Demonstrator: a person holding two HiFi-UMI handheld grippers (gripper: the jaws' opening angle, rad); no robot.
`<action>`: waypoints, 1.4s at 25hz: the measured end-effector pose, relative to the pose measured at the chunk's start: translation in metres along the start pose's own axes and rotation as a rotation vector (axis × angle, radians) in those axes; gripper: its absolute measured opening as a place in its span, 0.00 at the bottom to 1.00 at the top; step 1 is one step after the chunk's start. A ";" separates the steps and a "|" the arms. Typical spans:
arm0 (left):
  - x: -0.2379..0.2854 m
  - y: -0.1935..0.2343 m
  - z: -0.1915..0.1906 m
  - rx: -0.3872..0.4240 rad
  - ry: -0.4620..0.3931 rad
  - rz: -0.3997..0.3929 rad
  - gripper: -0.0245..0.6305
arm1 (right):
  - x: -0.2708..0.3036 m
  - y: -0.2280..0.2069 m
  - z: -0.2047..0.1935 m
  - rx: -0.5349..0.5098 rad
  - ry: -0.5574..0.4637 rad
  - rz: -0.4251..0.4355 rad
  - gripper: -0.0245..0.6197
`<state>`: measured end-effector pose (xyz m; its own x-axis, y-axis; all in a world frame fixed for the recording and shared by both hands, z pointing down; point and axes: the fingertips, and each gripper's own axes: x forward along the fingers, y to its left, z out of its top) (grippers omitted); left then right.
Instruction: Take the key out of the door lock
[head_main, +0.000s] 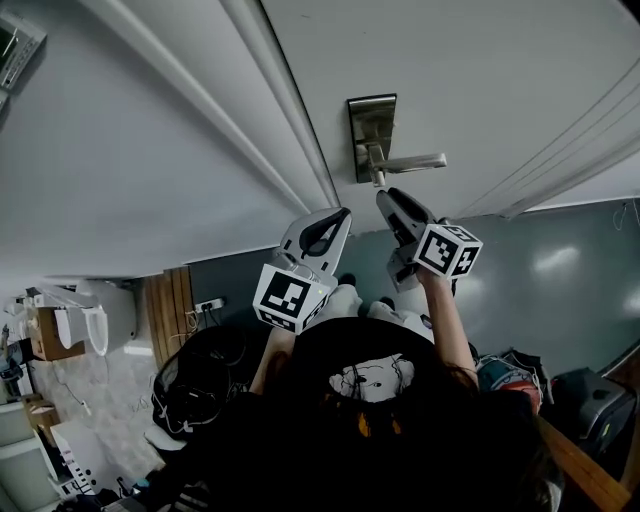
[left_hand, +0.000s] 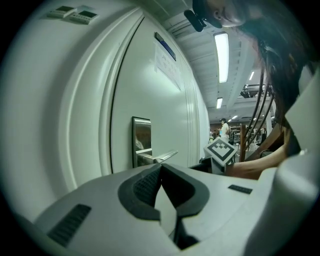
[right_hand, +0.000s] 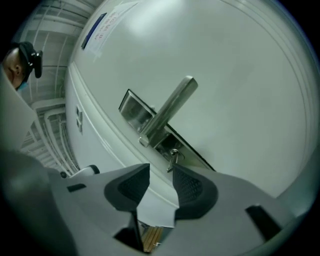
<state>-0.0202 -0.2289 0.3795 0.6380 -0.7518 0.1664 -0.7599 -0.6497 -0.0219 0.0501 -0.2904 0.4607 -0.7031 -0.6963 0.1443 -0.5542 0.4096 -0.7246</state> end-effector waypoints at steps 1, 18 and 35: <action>0.001 0.003 -0.001 0.000 0.000 -0.008 0.05 | 0.004 -0.003 0.000 0.028 -0.007 -0.003 0.24; 0.004 0.027 -0.013 -0.020 0.020 -0.078 0.05 | 0.047 -0.027 0.004 0.388 -0.147 0.028 0.14; -0.002 0.022 -0.011 -0.024 0.019 -0.071 0.05 | 0.045 -0.030 0.003 0.524 -0.215 0.002 0.07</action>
<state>-0.0396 -0.2404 0.3897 0.6881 -0.7016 0.1851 -0.7157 -0.6983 0.0138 0.0366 -0.3356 0.4862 -0.5666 -0.8229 0.0420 -0.2194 0.1016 -0.9703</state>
